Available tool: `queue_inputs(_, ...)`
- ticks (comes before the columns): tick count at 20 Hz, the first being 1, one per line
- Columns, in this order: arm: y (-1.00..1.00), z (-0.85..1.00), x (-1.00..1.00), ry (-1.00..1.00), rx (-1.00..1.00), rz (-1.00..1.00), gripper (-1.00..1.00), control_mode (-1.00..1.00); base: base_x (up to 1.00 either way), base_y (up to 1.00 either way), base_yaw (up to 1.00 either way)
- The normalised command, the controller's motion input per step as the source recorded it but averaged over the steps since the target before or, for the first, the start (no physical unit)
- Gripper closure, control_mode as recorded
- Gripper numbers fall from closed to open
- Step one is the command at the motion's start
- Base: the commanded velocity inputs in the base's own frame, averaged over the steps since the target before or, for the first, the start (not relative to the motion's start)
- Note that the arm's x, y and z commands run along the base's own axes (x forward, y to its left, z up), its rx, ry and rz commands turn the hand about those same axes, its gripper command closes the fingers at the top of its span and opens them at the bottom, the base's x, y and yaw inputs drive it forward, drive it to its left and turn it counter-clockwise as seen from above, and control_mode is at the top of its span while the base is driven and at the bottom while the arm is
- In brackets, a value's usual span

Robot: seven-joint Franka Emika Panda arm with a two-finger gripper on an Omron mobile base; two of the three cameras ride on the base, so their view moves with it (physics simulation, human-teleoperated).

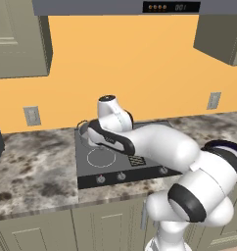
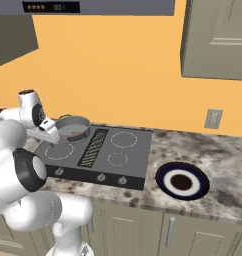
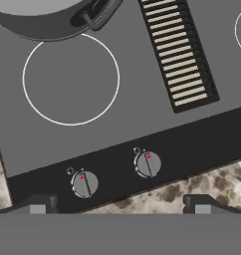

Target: Retrieve the frozen meat and place it in the pot on a burner. Then turn the burner on.

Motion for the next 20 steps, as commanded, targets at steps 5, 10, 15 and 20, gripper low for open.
queue_inputs(5, -0.09, -0.21, -0.17, 0.0, -0.01, 0.04, -1.0, -1.0, 0.0, 0.0, 0.0)
queue_inputs(10, -0.24, -0.22, -0.11, 0.04, 0.01, 0.03, -1.0, -1.0, 0.0, 0.0, 0.0)
queue_inputs(15, -0.09, -0.2, -0.12, 0.1, 0.0, -0.01, -1.0, -1.0, 0.0, 0.0, 0.0)
queue_inputs(20, -0.22, -0.28, 0.0, 0.01, 0.0, 0.0, -1.0, -1.0, 0.0, 0.0, 0.0)
